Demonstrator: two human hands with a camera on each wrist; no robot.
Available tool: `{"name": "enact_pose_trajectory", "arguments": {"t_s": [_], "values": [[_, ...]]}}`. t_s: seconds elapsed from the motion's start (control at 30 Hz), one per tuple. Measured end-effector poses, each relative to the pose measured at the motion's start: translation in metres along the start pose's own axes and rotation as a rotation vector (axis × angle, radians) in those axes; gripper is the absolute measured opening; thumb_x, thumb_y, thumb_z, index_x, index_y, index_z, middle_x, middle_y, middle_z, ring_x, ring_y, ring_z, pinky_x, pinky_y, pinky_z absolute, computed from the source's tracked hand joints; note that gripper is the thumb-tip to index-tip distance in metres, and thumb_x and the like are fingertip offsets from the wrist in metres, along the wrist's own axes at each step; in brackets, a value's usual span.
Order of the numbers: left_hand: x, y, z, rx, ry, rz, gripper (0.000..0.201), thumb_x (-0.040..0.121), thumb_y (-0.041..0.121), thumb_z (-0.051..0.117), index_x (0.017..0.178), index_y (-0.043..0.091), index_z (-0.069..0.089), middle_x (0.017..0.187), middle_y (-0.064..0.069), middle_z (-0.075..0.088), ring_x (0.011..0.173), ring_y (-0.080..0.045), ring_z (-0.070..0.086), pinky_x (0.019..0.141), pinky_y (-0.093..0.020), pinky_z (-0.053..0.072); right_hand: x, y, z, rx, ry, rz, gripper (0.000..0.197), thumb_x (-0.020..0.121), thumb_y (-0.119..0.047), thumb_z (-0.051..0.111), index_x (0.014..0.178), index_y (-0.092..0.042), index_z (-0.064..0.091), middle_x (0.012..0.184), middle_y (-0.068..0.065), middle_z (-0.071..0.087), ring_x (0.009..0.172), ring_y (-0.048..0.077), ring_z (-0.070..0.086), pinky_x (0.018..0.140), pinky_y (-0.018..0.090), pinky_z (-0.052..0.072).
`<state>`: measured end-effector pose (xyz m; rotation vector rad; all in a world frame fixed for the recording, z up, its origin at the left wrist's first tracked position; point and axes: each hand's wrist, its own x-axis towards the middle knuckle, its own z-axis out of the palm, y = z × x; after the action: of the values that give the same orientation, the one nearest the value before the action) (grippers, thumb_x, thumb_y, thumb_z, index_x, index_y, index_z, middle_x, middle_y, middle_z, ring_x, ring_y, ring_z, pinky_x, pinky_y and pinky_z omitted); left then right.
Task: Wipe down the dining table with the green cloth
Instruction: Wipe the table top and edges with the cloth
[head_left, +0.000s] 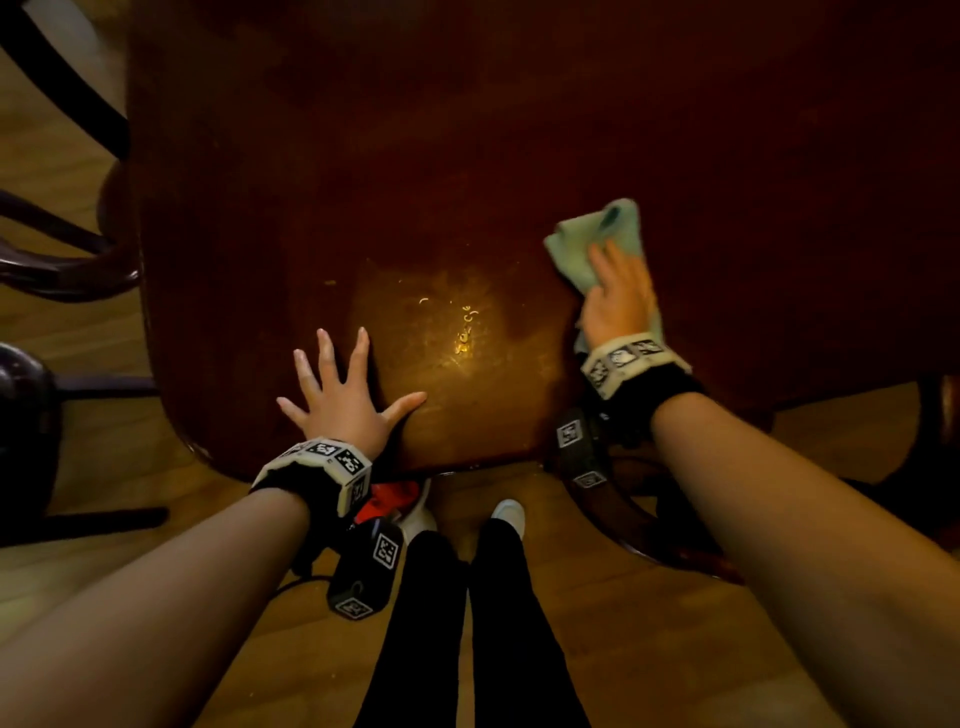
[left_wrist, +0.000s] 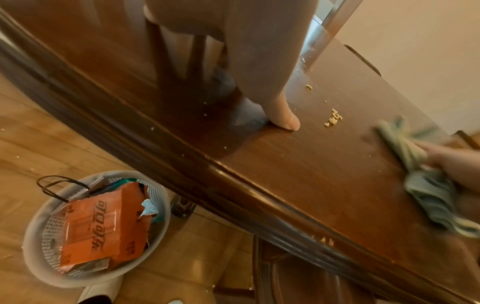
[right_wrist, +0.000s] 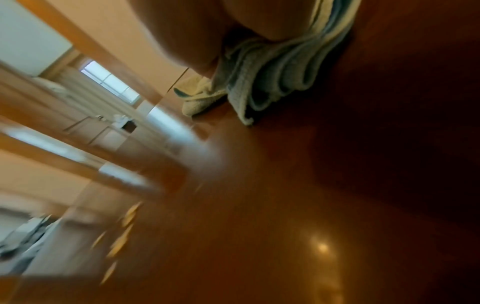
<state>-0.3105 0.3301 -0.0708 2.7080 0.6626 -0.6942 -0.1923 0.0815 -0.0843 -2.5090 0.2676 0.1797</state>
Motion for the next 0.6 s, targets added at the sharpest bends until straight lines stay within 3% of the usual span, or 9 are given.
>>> {"name": "enact_pose_trajectory", "arguments": {"t_s": [0.1, 0.17, 0.23, 0.3, 0.47, 0.53, 0.6], "values": [[0.000, 0.000, -0.002, -0.017, -0.003, -0.012, 0.102, 0.067, 0.077, 0.050, 0.147, 0.040, -0.002, 0.158, 0.001, -0.017, 0.145, -0.030, -0.015, 0.112, -0.065, 0.005, -0.029, -0.041, 0.035, 0.097, -0.073, -0.050, 0.057, 0.085, 0.000, 0.038, 0.135, -0.026, 0.045, 0.151, -0.009, 0.034, 0.142, 0.019, 0.022, 0.119, 0.041, 0.015], [0.000, 0.000, -0.003, -0.039, -0.020, -0.019, 0.102, 0.067, 0.075, 0.054, 0.147, 0.041, 0.000, 0.158, 0.002, -0.016, 0.146, -0.029, -0.014, 0.112, -0.065, 0.006, -0.044, -0.057, 0.044, 0.227, -0.125, -0.067, 0.055, 0.087, 0.003, 0.036, 0.134, -0.023, 0.047, 0.149, -0.007, 0.038, 0.140, 0.018, 0.025, 0.119, 0.038, 0.018], [-0.001, -0.001, -0.006, -0.096, -0.008, -0.025, 0.101, 0.067, 0.071, 0.058, 0.147, 0.040, 0.004, 0.159, 0.003, -0.014, 0.146, -0.027, -0.012, 0.113, -0.064, 0.007, -0.048, -0.062, 0.033, 0.455, -0.149, -0.011, 0.051, 0.089, 0.007, 0.034, 0.132, -0.016, 0.049, 0.146, 0.000, 0.042, 0.138, 0.018, 0.032, 0.116, 0.025, 0.023], [-0.003, -0.003, -0.008, -0.164, 0.037, -0.041, 0.100, 0.068, 0.068, 0.062, 0.147, 0.038, 0.008, 0.159, 0.003, -0.010, 0.147, -0.026, -0.009, 0.114, -0.062, 0.008, -0.045, -0.051, 0.006, 0.577, -0.074, 0.086, 0.053, 0.089, 0.010, 0.032, 0.133, -0.013, 0.048, 0.147, 0.004, 0.041, 0.137, 0.016, 0.035, 0.105, 0.011, 0.024], [-0.014, -0.006, 0.002, -0.212, 0.069, -0.094, 0.101, 0.069, 0.062, 0.066, 0.148, 0.035, 0.008, 0.160, 0.001, -0.007, 0.147, -0.027, -0.007, 0.115, -0.061, 0.008, -0.030, 0.036, -0.065, 0.422, 0.315, 0.224, 0.057, 0.087, 0.010, 0.029, 0.141, -0.009, 0.036, 0.152, 0.008, 0.029, 0.141, 0.021, 0.027, 0.116, 0.022, 0.018], [-0.015, -0.006, 0.006, -0.187, 0.051, -0.093, 0.101, 0.069, 0.064, 0.063, 0.148, 0.035, 0.007, 0.160, 0.001, -0.007, 0.147, -0.027, -0.008, 0.115, -0.060, 0.007, -0.032, 0.072, -0.079, 0.242, 0.316, 0.308, 0.058, 0.089, 0.009, 0.027, 0.144, -0.008, 0.025, 0.155, 0.007, 0.021, 0.143, 0.021, 0.021, 0.114, 0.018, 0.012], [-0.013, -0.007, 0.008, -0.184, 0.053, -0.091, 0.102, 0.069, 0.066, 0.062, 0.148, 0.035, 0.006, 0.160, 0.001, -0.008, 0.147, -0.027, -0.009, 0.115, -0.060, 0.006, -0.037, 0.093, -0.078, 0.083, 0.254, 0.359, 0.058, 0.089, 0.008, 0.029, 0.144, -0.005, 0.021, 0.156, 0.011, 0.019, 0.143, 0.026, 0.021, 0.116, 0.027, 0.015]]}}
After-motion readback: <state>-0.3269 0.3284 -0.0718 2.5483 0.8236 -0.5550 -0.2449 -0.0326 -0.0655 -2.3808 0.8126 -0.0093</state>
